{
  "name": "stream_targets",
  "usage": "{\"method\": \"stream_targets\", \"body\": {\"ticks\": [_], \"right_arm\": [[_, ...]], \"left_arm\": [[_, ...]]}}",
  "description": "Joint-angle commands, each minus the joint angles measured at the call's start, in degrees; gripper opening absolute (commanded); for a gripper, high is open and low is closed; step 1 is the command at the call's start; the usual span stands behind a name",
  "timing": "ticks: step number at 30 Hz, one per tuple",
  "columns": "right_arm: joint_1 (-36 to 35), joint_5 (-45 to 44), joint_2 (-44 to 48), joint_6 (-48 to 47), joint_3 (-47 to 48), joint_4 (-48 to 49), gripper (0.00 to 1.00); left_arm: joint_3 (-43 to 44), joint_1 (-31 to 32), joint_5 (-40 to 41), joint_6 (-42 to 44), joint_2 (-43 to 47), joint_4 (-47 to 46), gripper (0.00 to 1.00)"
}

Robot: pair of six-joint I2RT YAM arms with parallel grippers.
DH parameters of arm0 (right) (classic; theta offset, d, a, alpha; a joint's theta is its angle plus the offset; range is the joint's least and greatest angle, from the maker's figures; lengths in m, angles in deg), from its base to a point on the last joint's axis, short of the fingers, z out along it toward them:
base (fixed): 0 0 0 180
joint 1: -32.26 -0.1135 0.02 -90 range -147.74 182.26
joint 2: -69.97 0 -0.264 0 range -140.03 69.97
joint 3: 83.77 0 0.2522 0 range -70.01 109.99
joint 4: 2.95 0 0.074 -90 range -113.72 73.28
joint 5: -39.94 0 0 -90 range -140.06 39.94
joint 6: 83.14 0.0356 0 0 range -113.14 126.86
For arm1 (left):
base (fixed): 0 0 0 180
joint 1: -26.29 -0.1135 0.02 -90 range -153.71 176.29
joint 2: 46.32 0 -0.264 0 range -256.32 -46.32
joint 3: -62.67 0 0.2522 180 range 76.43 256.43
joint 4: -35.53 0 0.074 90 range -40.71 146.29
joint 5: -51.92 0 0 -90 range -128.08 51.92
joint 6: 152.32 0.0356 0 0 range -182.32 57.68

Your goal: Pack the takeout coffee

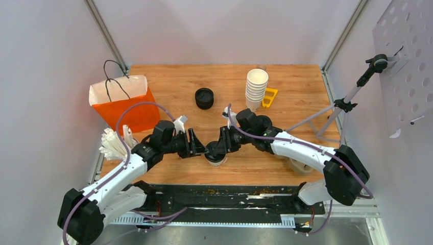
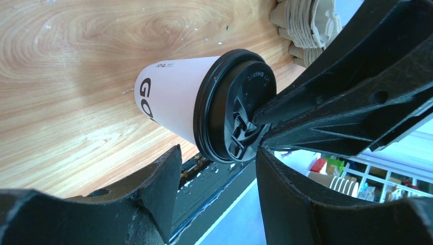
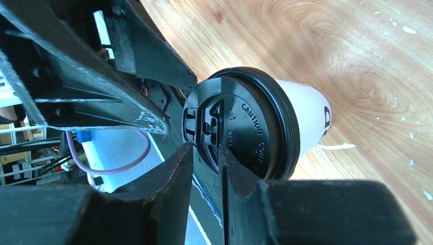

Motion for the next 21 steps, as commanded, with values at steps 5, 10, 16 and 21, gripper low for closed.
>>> {"method": "stream_targets", "body": {"ticks": [5, 10, 16, 21], "right_arm": [[-0.30, -4.70, -0.53, -0.72, -0.74, -4.28, 0.27], [-0.30, -4.51, -0.77, -0.57, -1.34, -3.54, 0.27], [-0.30, -4.67, -0.68, -0.35, -1.94, -2.90, 0.27], [-0.30, -4.80, -0.56, -0.32, -1.94, -2.94, 0.27]], "left_arm": [[-3.93, 1.05, -0.97, -6.28, 0.24, -10.29, 0.58], [-5.83, 1.35, -1.09, -7.53, -0.28, -12.60, 0.57], [-6.15, 1.51, -1.29, -7.72, -0.85, -12.80, 0.49], [-4.90, 2.10, 0.19, -6.25, -1.40, -10.50, 0.46]]}}
